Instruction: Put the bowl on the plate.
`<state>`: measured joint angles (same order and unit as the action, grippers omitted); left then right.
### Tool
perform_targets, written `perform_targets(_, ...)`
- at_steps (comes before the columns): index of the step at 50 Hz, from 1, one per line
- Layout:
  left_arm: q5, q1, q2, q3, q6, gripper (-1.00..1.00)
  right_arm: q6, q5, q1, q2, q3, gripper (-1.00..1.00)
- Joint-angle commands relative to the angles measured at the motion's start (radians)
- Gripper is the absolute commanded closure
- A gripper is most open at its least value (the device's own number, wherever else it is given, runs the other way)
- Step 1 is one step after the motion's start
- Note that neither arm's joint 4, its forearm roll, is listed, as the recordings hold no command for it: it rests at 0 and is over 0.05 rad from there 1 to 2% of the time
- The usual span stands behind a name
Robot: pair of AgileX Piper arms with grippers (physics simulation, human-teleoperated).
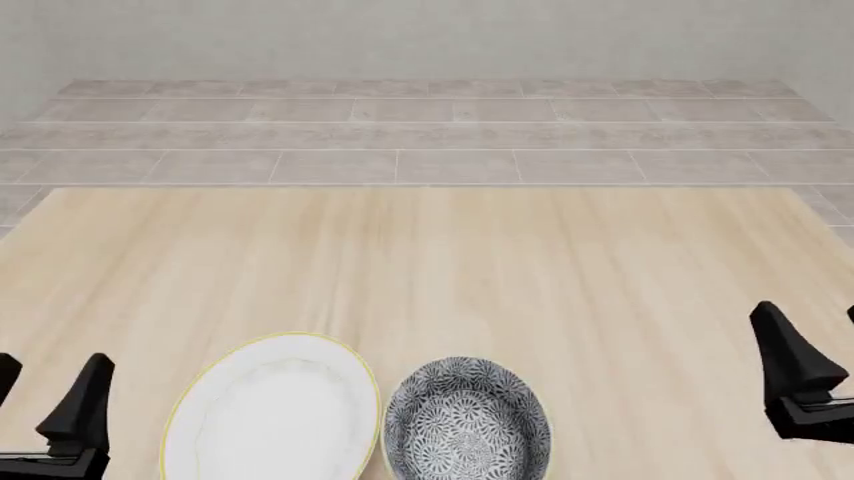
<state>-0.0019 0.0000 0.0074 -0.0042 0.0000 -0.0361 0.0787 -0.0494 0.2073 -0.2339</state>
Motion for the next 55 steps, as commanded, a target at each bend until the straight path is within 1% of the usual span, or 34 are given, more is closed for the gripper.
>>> perform_targets(1,0.0,0.0,0.0,0.0,0.0,-1.0,-0.046,0.105,-0.018,0.159,-0.19,-1.0)
perform_targets(2,0.0,0.0,0.0,0.0,0.0,-1.0,-0.071,0.117,-0.012,0.17,-0.206,-1.0)
perform_targets(3,0.0,0.0,0.0,0.0,0.0,-1.0,-0.095,0.133,0.013,0.211,-0.227,-1.0)
perform_targets(4,0.0,0.0,0.0,0.0,0.0,-1.0,-0.108,0.139,0.015,0.23,-0.24,-1.0)
perform_targets(5,0.0,0.0,0.0,0.0,0.0,-1.0,-0.095,0.156,0.014,0.252,-0.262,-1.0)
perform_targets(7,0.0,0.0,0.0,0.0,0.0,-1.0,-0.051,0.17,-0.02,0.311,-0.286,-1.0)
perform_targets(9,0.0,0.0,0.0,0.0,0.0,-1.0,-0.036,0.177,-0.024,0.33,-0.301,-1.0)
perform_targets(10,0.0,0.0,0.0,0.0,0.0,-1.0,-0.02,0.186,-0.015,0.339,-0.311,-1.0)
perform_targets(11,0.0,0.0,0.0,0.0,0.0,-1.0,-0.006,0.191,-0.038,0.345,-0.325,-1.0)
perform_targets(12,0.0,0.0,0.0,0.0,0.0,-1.0,-0.017,0.197,-0.026,0.348,-0.334,-1.0)
perform_targets(13,0.0,0.0,0.0,0.0,0.0,-1.0,-0.012,0.204,-0.028,0.355,-0.343,-1.0)
perform_targets(14,0.0,0.0,0.0,0.0,0.0,-1.0,-0.009,0.218,-0.062,0.373,-0.36,-1.0)
perform_targets(16,0.0,0.0,0.0,0.0,0.0,-1.0,-0.004,0.237,-0.06,0.385,-0.383,-1.0)
perform_targets(20,0.0,0.0,0.0,0.0,0.0,-1.0,-0.022,0.255,-0.092,0.418,-0.406,-1.0)
perform_targets(21,0.0,0.0,0.0,0.0,0.0,-1.0,-0.038,0.257,-0.101,0.428,-0.409,-1.0)
perform_targets(22,0.0,0.0,0.0,0.0,0.0,-1.0,-0.017,0.262,-0.114,0.447,-0.413,-1.0)
perform_targets(23,0.0,0.0,0.0,0.0,0.0,-1.0,0.027,0.267,-0.125,0.46,-0.42,-1.0)
perform_targets(24,0.0,0.0,0.0,0.0,0.0,-1.0,0.032,0.269,-0.141,0.475,-0.423,-1.0)
perform_targets(25,0.0,0.0,0.0,0.0,0.0,-1.0,0.038,0.27,-0.153,0.481,-0.424,-1.0)
perform_targets(26,0.0,0.0,0.0,0.0,0.0,-1.0,-0.017,0.266,-0.151,0.486,-0.42,-1.0)
perform_targets(27,0.0,0.0,0.0,0.0,0.0,-1.0,-0.031,0.264,-0.149,0.492,-0.415,-1.0)
perform_targets(28,0.0,0.0,0.0,0.0,0.0,-1.0,-0.02,0.262,-0.17,0.502,-0.416,-1.0)
perform_targets(29,0.0,0.0,0.0,0.0,0.0,-1.0,-0.022,0.26,-0.179,0.516,-0.413,-1.0)
perform_targets(31,0.0,0.0,0.0,0.0,0.0,-1.0,-0.013,0.26,-0.179,0.518,-0.414,-1.0)
perform_targets(32,0.0,0.0,0.0,0.0,0.0,-1.0,-0.003,0.262,-0.202,0.539,-0.417,-1.0)
perform_targets(34,0.0,0.0,0.0,0.0,0.0,-1.0,-0.004,0.263,-0.206,0.547,-0.419,-1.0)
perform_targets(36,0.0,0.0,0.0,0.0,0.0,-1.0,0.016,0.262,-0.244,0.574,-0.421,-1.0)
perform_targets(38,0.0,0.0,0.0,0.0,0.0,-1.0,0.001,0.254,-0.247,0.584,-0.414,-1.0)
perform_targets(39,0.0,0.0,0.0,0.0,0.0,-1.0,0.009,0.25,-0.265,0.597,-0.412,-1.0)
perform_targets(42,0.0,0.0,0.0,0.0,0.0,-1.0,0.015,0.241,-0.269,0.608,-0.404,-1.0)
perform_targets(43,0.0,0.0,0.0,0.0,0.0,-1.0,0.03,0.238,-0.284,0.623,-0.402,-1.0)
perform_targets(51,0.0,0.0,0.0,0.0,0.0,-1.0,0.059,0.195,-0.326,0.663,-0.359,-1.0)
perform_targets(52,0.0,0.0,0.0,0.0,0.0,-1.0,0.075,0.19,-0.336,0.674,-0.353,-1.0)
perform_targets(55,0.0,0.0,0.0,0.0,0.0,-1.0,0.075,0.181,-0.338,0.681,-0.342,-1.0)
